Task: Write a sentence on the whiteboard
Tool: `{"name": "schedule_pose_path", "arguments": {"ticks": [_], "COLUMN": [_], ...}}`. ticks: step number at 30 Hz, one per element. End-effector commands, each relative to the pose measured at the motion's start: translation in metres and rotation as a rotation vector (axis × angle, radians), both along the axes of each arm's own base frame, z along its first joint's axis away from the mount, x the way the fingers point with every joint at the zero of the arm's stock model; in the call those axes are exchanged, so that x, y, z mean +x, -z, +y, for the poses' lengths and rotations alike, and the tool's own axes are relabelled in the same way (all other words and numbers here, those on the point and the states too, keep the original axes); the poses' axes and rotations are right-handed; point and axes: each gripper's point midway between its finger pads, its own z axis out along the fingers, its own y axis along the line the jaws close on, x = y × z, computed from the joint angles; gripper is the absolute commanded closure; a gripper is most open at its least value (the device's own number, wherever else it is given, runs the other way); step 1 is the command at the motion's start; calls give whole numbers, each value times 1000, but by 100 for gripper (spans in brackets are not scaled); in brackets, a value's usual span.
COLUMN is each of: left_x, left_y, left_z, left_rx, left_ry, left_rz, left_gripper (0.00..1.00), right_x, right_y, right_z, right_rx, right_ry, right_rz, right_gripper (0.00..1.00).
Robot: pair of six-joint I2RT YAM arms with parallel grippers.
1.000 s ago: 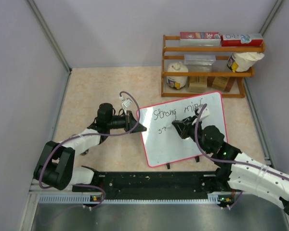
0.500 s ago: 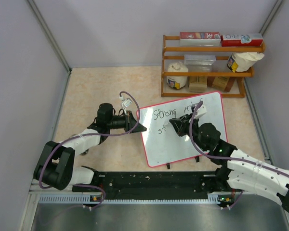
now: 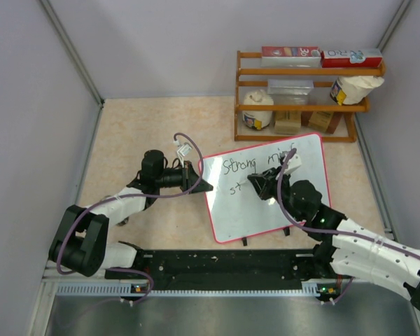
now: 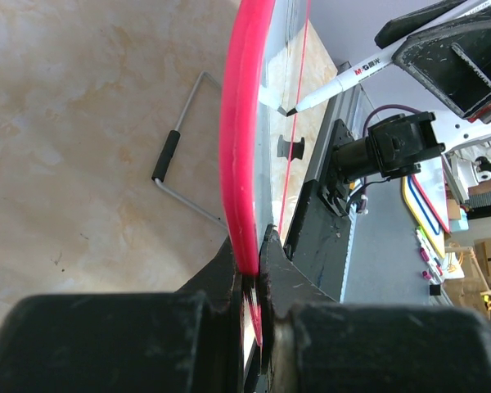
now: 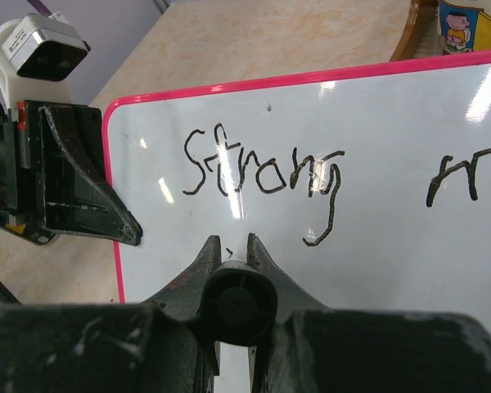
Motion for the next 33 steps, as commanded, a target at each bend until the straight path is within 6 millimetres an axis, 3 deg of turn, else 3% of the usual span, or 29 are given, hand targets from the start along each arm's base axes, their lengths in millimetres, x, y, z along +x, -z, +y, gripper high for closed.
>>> {"name": "schedule_pose_path", "arguments": {"ticks": [1, 22, 26, 33], "left_x": [14, 13, 13, 13], "left_y": [25, 28, 29, 28], "left_z": [9, 9, 9, 10], "left_rx": [115, 118, 118, 118], "left_ry": [-52, -56, -56, -58], "left_rz": [-136, -131, -130, -130], "left_gripper": [100, 100, 100, 100], "right_x": [-4, -19, -16, -10], "right_y": [12, 49, 44, 15], "right_z": [-2, -10, -18, -21], "right_rx": [-26, -77, -67, -27], "right_ry": [-2, -29, 11, 42], "right_rz": [23, 106, 93, 31], "right_gripper": [100, 100, 100, 100]}}
